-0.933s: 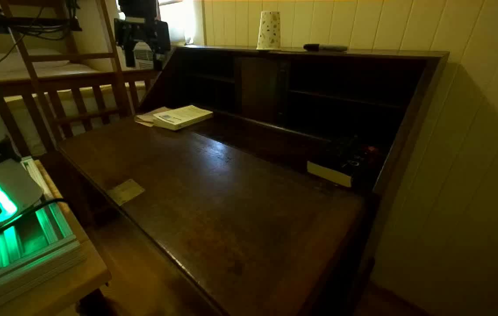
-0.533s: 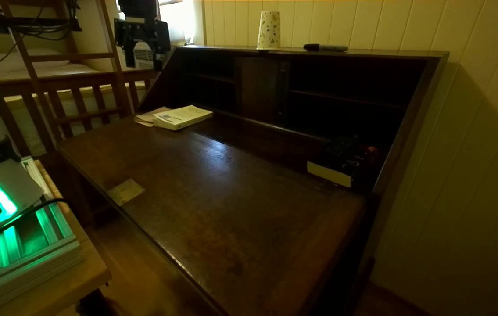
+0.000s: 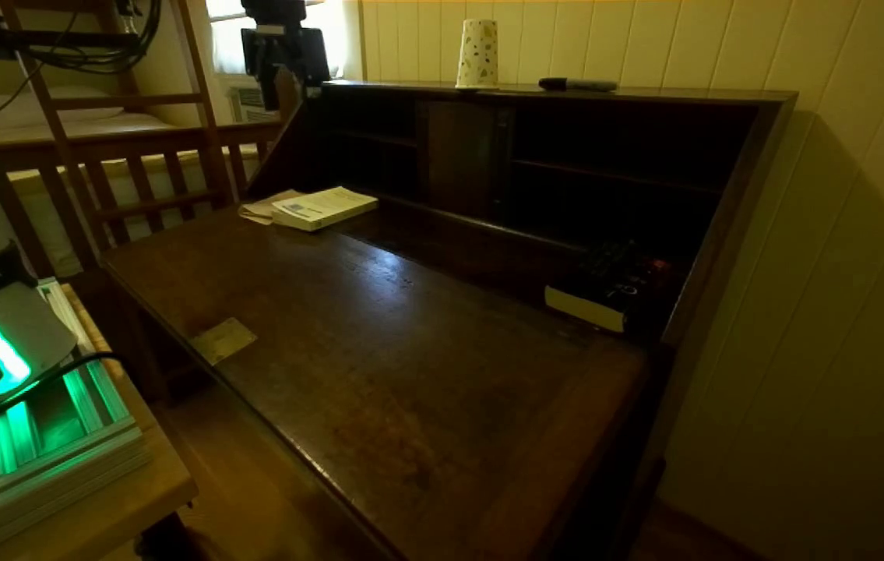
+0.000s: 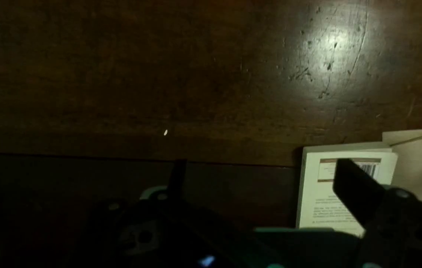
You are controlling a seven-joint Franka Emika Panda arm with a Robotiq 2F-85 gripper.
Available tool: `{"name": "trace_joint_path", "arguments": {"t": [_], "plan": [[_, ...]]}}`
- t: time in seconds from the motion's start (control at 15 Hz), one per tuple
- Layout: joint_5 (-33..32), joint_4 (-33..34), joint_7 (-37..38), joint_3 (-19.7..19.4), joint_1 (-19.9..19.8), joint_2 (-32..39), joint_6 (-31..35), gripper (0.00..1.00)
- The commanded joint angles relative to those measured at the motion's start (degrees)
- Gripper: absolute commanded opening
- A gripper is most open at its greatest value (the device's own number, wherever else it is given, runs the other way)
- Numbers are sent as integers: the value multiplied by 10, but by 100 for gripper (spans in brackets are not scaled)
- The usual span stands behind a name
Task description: Put the black object on the cup
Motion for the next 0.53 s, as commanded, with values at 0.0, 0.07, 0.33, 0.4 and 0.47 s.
{"name": "trace_joint_path", "arguments": {"t": [0.0, 0.07, 0.33, 0.4, 0.47], "plan": [[28, 59, 32, 3, -8, 67, 27, 100], [33, 83, 39, 3, -8, 89, 21, 100], [42, 161, 85, 5, -21, 157, 39, 100], [42, 180, 95, 4, -25, 172, 45, 100], [41, 200, 105, 4, -30, 186, 45, 100]]}}
